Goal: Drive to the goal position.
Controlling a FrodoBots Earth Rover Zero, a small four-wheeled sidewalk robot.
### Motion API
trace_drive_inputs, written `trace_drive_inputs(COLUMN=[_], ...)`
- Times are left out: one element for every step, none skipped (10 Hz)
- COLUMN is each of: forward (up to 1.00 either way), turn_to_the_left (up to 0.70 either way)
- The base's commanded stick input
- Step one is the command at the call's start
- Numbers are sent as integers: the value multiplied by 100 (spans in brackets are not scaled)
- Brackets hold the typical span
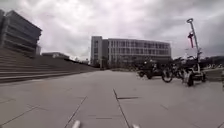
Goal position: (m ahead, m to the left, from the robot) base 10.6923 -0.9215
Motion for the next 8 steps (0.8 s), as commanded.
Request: trace_drive_inputs(forward=[70, 70, 70, 70, 70, 70, 70, 70], turn_to_the_left=[-1, -1, -1, -1, -1, -1, -1, -1])
